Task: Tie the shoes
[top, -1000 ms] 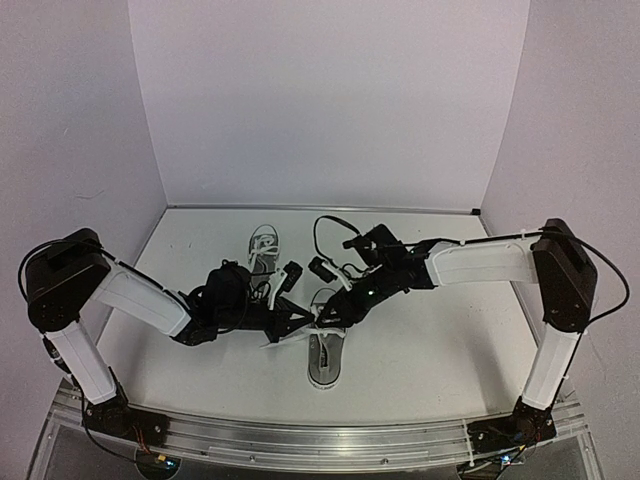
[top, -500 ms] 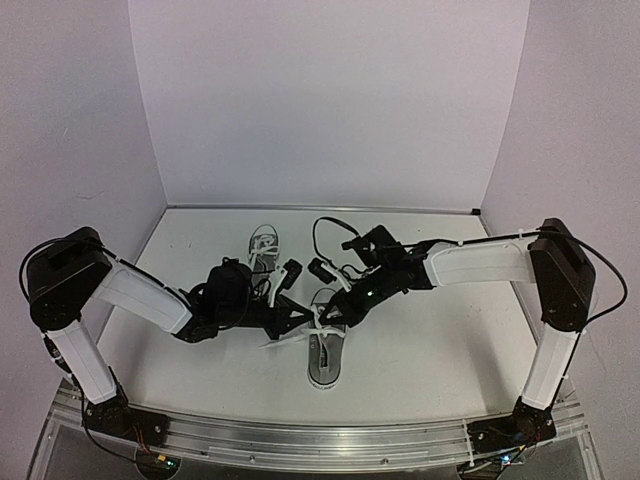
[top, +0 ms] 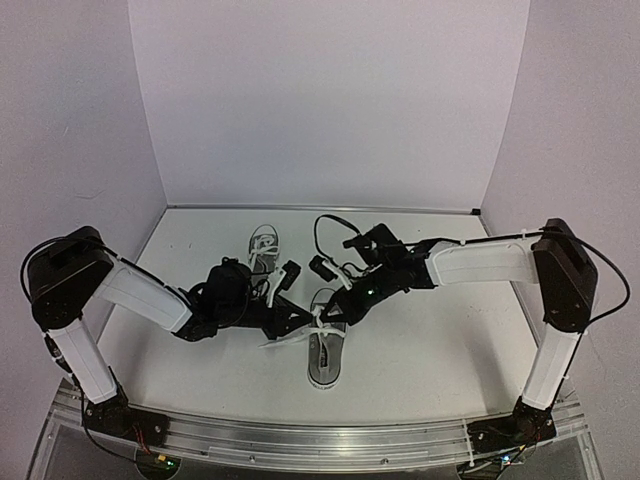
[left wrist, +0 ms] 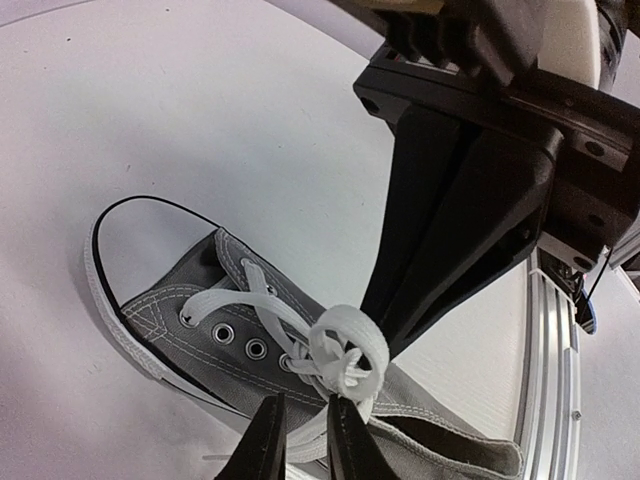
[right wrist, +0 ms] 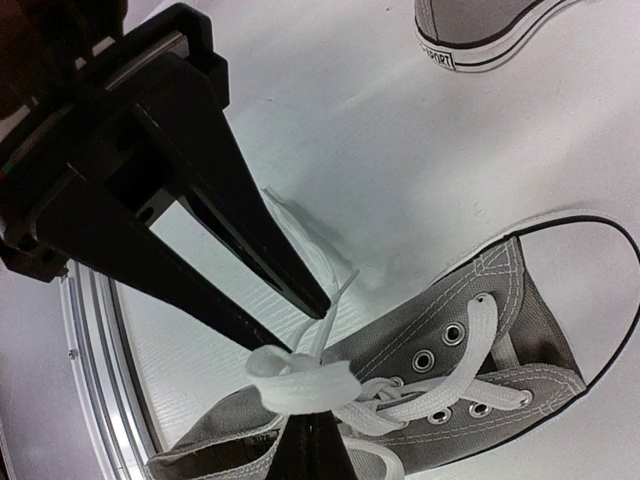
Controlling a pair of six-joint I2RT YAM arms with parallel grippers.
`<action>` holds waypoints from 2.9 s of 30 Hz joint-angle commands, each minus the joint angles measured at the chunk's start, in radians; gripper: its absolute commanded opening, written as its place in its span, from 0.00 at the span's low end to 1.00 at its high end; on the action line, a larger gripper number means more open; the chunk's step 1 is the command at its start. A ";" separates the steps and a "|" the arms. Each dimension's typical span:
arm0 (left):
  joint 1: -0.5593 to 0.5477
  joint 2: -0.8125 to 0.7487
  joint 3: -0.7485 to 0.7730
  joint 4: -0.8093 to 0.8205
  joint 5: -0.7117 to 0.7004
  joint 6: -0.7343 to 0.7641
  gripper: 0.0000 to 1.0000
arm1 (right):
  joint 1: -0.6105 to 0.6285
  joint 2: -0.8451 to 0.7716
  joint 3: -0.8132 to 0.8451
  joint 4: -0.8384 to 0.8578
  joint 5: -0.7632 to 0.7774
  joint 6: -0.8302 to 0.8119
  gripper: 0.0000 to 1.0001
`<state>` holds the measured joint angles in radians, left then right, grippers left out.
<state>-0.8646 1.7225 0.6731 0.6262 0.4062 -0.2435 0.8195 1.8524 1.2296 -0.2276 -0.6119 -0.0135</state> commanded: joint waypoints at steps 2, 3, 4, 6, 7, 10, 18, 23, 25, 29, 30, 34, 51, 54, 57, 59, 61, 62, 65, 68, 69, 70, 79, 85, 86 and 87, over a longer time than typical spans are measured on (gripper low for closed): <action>0.004 0.029 0.022 0.030 0.036 -0.014 0.19 | -0.014 -0.080 -0.010 0.014 0.030 0.006 0.00; 0.005 0.034 0.023 0.034 0.041 -0.017 0.21 | -0.015 -0.083 -0.013 0.015 0.029 0.006 0.00; 0.004 0.039 0.027 0.036 0.051 -0.020 0.22 | -0.016 -0.086 -0.016 0.016 0.027 0.006 0.00; 0.004 0.047 0.033 0.043 0.067 -0.026 0.25 | -0.016 -0.088 -0.020 0.018 0.023 0.006 0.00; 0.005 0.051 0.035 0.055 0.078 -0.032 0.26 | -0.016 -0.088 -0.023 0.019 0.020 0.006 0.00; 0.005 0.062 0.042 0.079 0.101 -0.043 0.27 | -0.016 -0.085 -0.030 0.022 0.010 0.006 0.00; 0.006 0.056 0.044 0.087 0.087 -0.037 0.26 | -0.016 -0.126 -0.049 0.025 0.028 0.032 0.00; 0.006 0.070 0.056 0.062 0.074 -0.033 0.26 | -0.017 -0.148 -0.045 0.039 0.027 0.051 0.00; 0.006 0.078 0.066 0.041 0.077 -0.028 0.27 | -0.017 -0.150 -0.045 0.040 0.033 0.054 0.00; 0.005 0.093 0.076 0.022 0.103 -0.022 0.39 | -0.018 -0.140 -0.048 0.043 0.042 0.059 0.00; 0.004 0.094 0.072 0.035 0.112 -0.027 0.42 | -0.018 -0.138 -0.048 0.044 0.043 0.060 0.00; 0.002 0.095 0.058 0.050 0.103 -0.031 0.49 | -0.018 -0.138 -0.047 0.047 0.049 0.065 0.00; 0.006 0.086 0.043 0.007 0.028 -0.025 0.46 | -0.059 -0.183 -0.068 0.092 -0.017 0.164 0.00; 0.010 0.074 0.038 0.002 0.017 -0.027 0.46 | -0.065 -0.186 -0.072 0.094 -0.020 0.173 0.00; 0.012 0.045 0.033 -0.019 0.006 -0.028 0.46 | -0.070 -0.184 -0.072 0.090 -0.052 0.171 0.03; 0.012 0.008 0.036 -0.058 -0.005 -0.020 0.47 | -0.070 -0.189 -0.079 0.084 -0.078 0.170 0.18; 0.011 -0.040 0.048 -0.140 -0.036 -0.008 0.49 | -0.070 -0.217 -0.100 0.080 -0.091 0.171 0.36; 0.010 -0.067 0.055 -0.180 -0.051 -0.004 0.50 | -0.071 -0.236 -0.111 0.079 -0.093 0.174 0.43; 0.005 -0.140 0.078 -0.304 -0.088 -0.002 0.55 | -0.072 -0.300 -0.153 0.077 -0.072 0.187 0.53; -0.024 -0.181 0.114 -0.416 -0.133 0.003 0.57 | -0.076 -0.351 -0.188 0.077 -0.037 0.201 0.59; -0.041 -0.181 0.128 -0.444 -0.147 0.000 0.57 | -0.081 -0.360 -0.195 0.078 -0.029 0.204 0.60; -0.056 -0.177 0.140 -0.463 -0.157 -0.007 0.57 | -0.085 -0.368 -0.200 0.079 -0.023 0.207 0.63; -0.157 -0.087 0.206 -0.480 -0.267 -0.117 0.59 | -0.123 -0.417 -0.227 0.085 0.019 0.231 0.79; -0.177 0.015 0.259 -0.462 -0.297 -0.163 0.58 | -0.135 -0.429 -0.238 0.086 0.021 0.231 0.80; -0.178 0.030 0.273 -0.467 -0.307 -0.166 0.56 | -0.135 -0.430 -0.240 0.086 0.021 0.231 0.81; -0.179 0.046 0.287 -0.474 -0.315 -0.168 0.54 | -0.136 -0.430 -0.242 0.087 0.021 0.231 0.81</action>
<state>-1.0361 1.7197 0.8846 0.1558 0.1474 -0.3749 0.6887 1.4564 0.9977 -0.1678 -0.6056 0.2148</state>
